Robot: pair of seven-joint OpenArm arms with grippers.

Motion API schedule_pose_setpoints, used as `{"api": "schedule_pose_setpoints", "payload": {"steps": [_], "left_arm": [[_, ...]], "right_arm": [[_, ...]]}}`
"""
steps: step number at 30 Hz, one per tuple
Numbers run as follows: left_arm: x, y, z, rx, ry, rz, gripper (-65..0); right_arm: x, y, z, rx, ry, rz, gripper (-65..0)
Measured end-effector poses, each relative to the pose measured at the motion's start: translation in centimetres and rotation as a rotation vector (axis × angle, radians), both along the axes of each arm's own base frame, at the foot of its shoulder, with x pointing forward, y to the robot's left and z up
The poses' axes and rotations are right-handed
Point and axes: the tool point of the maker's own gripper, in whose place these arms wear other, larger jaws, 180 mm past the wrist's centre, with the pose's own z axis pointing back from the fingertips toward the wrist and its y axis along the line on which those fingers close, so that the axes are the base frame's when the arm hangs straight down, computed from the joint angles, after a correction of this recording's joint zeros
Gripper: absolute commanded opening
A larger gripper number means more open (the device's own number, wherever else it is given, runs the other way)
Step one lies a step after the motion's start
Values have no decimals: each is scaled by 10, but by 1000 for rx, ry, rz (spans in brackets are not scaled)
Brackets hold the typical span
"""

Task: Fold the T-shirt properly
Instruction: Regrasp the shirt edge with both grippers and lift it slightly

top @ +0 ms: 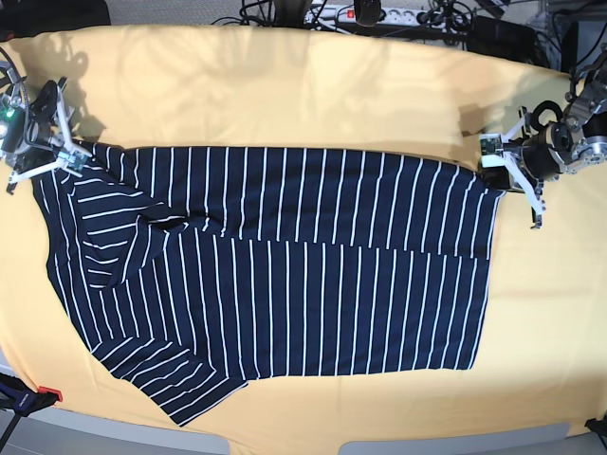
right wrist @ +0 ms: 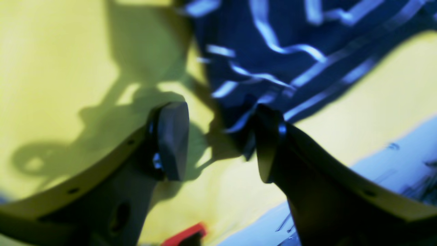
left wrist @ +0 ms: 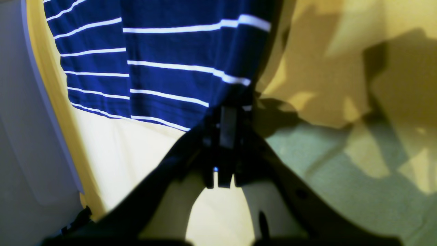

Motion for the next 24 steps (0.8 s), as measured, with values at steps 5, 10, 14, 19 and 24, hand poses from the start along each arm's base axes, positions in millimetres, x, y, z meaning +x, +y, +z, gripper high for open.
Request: {"api": "schedule_pose_setpoints", "payload": {"steps": [5,10,14,19,24], "left_arm": [[0,-2,1,-3,-3,-5,-650],[2,-2,3,-3,-8,-5,-650],[8,-3,8,-6,-23,-5,-650],[3,0,6,13,18,-18,-650],[2,3,15,36,11,-47,-650]], "right_arm": [[3,-18,-10,13,-26,-48,-318],[8,-32,-18,20,-50,-62,-318],[17,-25,-21,49,-57,-64,-318],[19,-25,-21,54,-62,-80,-523],[20,-34,-20,8,-57,-143,-650]]}}
